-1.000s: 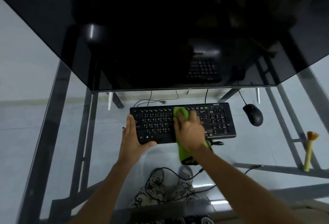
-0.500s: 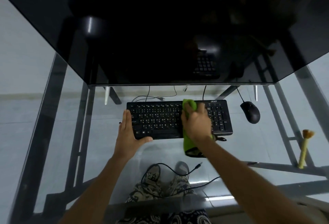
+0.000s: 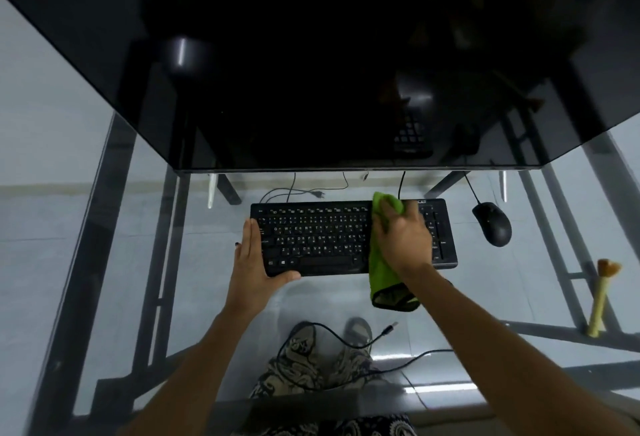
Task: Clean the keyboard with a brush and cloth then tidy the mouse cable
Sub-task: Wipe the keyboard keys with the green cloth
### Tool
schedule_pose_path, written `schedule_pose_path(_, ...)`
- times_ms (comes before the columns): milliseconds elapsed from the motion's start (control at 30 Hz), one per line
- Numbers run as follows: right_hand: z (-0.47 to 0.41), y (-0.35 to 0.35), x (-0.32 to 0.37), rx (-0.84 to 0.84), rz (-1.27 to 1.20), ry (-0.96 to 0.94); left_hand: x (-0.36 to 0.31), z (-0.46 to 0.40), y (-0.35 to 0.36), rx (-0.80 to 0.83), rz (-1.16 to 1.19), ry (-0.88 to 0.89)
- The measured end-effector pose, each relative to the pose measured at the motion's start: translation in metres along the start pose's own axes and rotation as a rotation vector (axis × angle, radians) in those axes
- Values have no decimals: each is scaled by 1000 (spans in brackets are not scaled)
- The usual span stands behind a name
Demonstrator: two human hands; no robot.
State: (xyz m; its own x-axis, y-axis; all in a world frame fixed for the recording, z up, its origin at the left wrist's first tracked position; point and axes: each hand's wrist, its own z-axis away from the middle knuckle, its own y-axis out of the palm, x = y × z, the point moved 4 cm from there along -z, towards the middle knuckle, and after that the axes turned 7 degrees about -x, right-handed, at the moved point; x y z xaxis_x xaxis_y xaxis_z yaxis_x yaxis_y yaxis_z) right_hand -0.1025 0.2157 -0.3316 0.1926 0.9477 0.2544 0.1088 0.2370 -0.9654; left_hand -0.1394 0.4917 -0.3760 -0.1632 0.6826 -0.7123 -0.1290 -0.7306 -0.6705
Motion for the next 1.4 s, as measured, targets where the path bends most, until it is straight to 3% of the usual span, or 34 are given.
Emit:
schedule_pose_path(100, 13, 16, 47, 23, -23, -71, -1, -1, 1, -6, -13, 11)
schedule_pose_path(267, 49, 34, 143, 191, -78, -664, 4, -4, -6, 52, 17, 88)
schedule_pose_path(400, 46, 21, 108, 318, 1, -1025, 9, -5, -20, 125, 61, 117)
schedule_pose_path(533, 31, 9, 54, 333, 32, -1037, 10, -5, -21, 140, 66, 96)
schedule_pose_path(800, 66, 45, 153, 234, -121, -992, 14, -9, -24, 98, 41, 116)
schedule_pose_path(933, 49, 30, 111, 297, -22, -1076, 16, -9, -25, 108, 41, 123)
schedule_pose_path(1033, 34, 9, 32, 316, 82, -959, 15, -7, -24, 111, 43, 113)
schedule_pose_path(1200, 4, -29, -86, 138, 45, -309, 13, -5, -23, 104, 55, 94)
schedule_pose_path(1300, -7, -18, -79, 18, -39, 33, 9, -4, -21, 101, 37, 83)
schedule_pose_path(1400, 1, 4, -18, 38, -108, 62, 9, -4, -20, 107, 23, 77)
